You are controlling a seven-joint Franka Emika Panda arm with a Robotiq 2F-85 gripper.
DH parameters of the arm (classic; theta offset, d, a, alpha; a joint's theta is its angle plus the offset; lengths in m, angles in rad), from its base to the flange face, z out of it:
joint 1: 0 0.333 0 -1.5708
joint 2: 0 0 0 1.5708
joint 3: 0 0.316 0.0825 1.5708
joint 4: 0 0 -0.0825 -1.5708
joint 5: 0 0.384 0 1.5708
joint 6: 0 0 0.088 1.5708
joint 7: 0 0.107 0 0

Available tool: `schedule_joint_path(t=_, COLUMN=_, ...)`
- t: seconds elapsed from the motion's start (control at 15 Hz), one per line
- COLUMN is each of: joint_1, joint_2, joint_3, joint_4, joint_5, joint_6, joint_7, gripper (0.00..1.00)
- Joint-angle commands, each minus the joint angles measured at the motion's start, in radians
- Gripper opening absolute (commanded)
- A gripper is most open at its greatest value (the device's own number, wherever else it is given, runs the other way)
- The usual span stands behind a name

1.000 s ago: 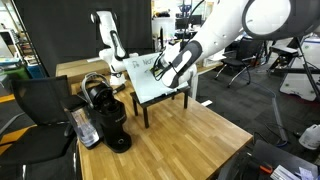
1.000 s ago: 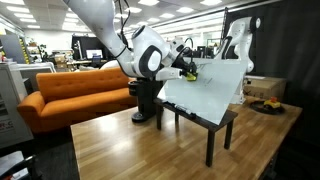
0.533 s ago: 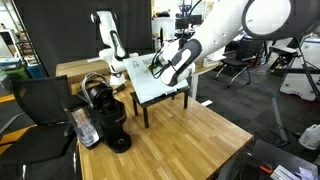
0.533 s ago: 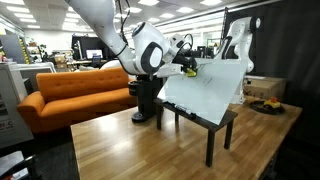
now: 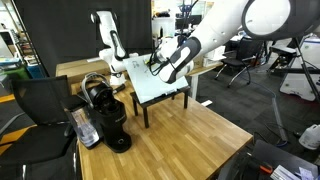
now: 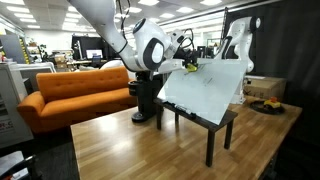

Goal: Use the eraser to clean the whiteboard

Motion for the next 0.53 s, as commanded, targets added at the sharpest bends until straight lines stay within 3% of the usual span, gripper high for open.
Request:
schedule_joint_path(t=0.0, joint_1=-0.009, joint_2=0.008, joint_3=0.012, joint_4=0.024, joint_5=-0.022, joint_6=-0.002, joint_7=-0.006, gripper=0.27)
schedule_joint_path(t=0.47, joint_1=-0.001, joint_2=0.033, joint_3=0.012, joint_4=0.039, joint_5=-0.022, joint_6=-0.003, joint_7=-0.012, gripper=0.27)
